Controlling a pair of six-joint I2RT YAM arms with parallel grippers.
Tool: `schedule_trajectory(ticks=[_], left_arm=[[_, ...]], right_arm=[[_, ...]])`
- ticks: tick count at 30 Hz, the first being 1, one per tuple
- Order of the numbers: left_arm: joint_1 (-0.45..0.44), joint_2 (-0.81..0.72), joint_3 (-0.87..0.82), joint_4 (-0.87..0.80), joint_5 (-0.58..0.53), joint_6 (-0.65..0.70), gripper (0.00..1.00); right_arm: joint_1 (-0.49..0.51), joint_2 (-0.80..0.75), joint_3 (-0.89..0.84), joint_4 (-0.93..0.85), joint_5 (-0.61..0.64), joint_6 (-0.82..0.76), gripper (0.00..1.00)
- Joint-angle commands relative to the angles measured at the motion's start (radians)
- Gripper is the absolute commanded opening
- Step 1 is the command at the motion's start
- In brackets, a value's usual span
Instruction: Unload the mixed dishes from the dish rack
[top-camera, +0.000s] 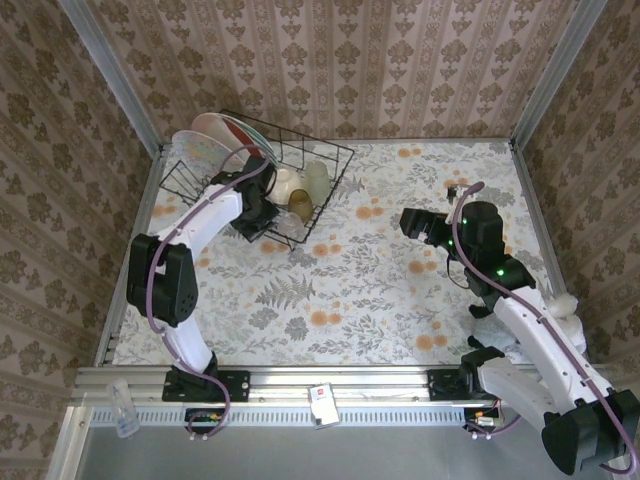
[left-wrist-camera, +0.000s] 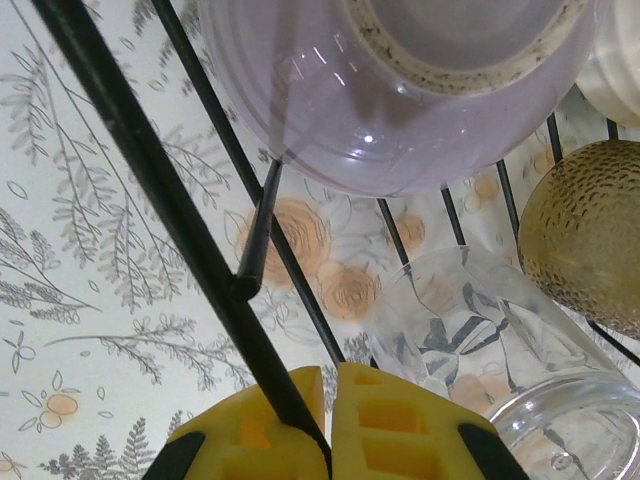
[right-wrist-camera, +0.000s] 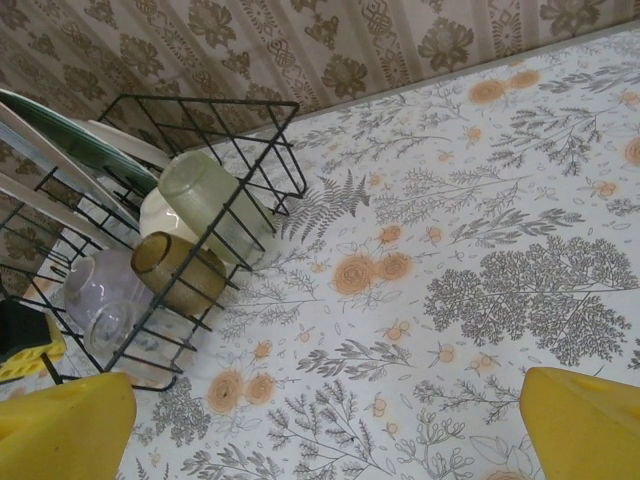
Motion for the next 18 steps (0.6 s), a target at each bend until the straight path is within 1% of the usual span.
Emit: schedule_trajectory(ticks=[1,8,18], left_arm=[[-0.103,0.005,-0.006,-0.021,0.075,0.255,0.0],[-0.202,0.048,0.035,-0.041,0.063,0.361,0.0],[-0.289,0.091,0.062,-0.002,0.111,0.453,0.0]], right_arm=[[0.007,0.006,0.038,-0.042,0.041,-0.025,1.0],[0.006,0.016,0.052,-0.058,0.067,-0.03,1.0],[0.007,0.027,0.083,-0.088,0.092,-0.034,1.0]])
